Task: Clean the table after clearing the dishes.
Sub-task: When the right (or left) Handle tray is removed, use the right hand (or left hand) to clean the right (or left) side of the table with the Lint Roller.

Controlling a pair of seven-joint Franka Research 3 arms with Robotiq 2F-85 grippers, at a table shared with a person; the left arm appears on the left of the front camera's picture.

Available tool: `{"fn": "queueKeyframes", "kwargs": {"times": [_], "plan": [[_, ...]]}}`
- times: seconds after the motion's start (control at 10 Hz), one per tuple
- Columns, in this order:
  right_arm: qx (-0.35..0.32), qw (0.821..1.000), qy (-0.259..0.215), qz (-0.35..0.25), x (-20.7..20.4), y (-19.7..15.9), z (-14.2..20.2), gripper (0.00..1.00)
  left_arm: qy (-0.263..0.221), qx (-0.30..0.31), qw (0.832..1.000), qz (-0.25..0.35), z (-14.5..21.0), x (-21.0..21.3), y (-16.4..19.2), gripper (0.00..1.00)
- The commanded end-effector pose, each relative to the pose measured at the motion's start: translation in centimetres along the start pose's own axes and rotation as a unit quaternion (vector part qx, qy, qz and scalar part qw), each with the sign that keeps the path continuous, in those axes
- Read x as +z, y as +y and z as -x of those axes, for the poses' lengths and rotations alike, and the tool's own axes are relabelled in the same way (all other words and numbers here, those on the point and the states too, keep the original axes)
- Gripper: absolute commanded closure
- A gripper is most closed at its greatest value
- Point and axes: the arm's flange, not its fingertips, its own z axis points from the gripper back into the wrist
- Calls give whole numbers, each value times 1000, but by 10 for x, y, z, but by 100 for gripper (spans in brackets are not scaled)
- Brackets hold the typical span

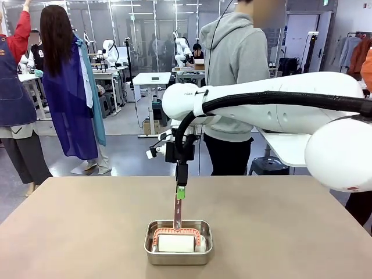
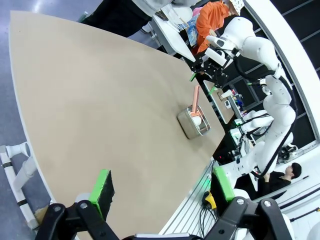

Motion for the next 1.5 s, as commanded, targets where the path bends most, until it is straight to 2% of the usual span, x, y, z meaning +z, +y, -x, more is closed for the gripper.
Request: {"fn": "queueKeyframes", "kwargs": {"times": [0.0,0.4,0.8,1.0,1.1,1.2,1.3,1.4], "plan": [[9,999,-10,-49,4,-24,-12,0,5,-2,1000,-1,3,2,-6,1],[-3,995,-20,-96,-18,-38,-16,0,5,-2,1000,-1,3,2,-6,1],[-9,992,15,-127,-39,-41,-29,0,5,-2,1000,-1,3,2,-6,1],[-11,992,15,-126,-40,-40,-28,0,5,-2,1000,-1,3,2,-6,1],[-9,992,22,-128,-39,-37,-28,6,5,-2,1000,-1,3,2,-6,1],[-11,992,24,-125,-38,-36,-28,38,5,-2,1000,-1,3,2,-6,1],[-13,992,25,-123,-37,-35,-27,65,5,-2,1000,-1,3,2,-6,1],[-14,992,28,-125,-36,-35,-25,97,5,-2,1000,-1,3,2,-6,1]]}}
